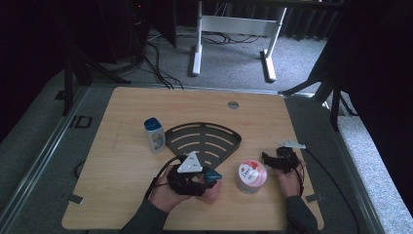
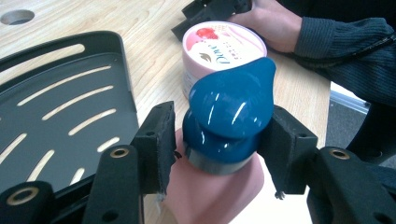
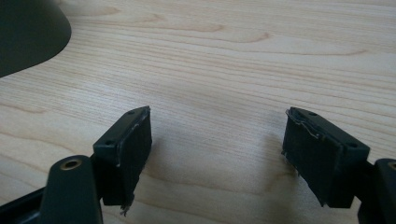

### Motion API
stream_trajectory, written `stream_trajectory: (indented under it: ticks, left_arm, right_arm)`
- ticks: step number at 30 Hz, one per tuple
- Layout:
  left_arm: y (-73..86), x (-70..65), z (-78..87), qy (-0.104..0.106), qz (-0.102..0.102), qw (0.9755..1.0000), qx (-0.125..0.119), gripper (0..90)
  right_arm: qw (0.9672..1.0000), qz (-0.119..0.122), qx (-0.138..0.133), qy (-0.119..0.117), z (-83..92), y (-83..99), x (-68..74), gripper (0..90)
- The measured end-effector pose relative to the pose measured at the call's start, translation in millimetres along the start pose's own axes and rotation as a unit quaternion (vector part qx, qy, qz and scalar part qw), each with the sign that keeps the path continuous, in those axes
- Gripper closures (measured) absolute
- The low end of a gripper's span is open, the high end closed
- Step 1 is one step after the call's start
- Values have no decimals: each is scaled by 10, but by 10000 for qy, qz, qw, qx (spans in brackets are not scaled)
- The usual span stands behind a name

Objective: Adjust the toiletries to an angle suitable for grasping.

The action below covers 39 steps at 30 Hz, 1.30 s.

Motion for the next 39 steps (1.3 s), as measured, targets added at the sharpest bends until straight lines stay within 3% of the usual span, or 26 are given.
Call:
stream_trajectory:
  ticks: [12,27,32,39]
  left_arm:
    - [-29,-53,16,-194,-186,9996,20,527]
    - [3,-28,134,-241,-122,9996,117,530]
    - [45,-17,206,-360,-135,9991,172,531]
    - [100,80,346,-533,26,9984,183,533]
  right_arm:
    - [10000,2,2,-2,0,0,0,236]
    - [10000,5,2,-4,0,0,0,235]
    - [10000,3,2,-4,0,0,0,235]
    - [10000,4,2,-4,-1,0,0,235]
Point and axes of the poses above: each handheld gripper's, and its own axes: z roughly backward along the jaws, y roughly out of its underside, x roughly to its left, the point moved 2 cm from there along -z, roughly forward along the jaws, and after that the axes turned 8 degrees about -y, right-handed, at the moved point
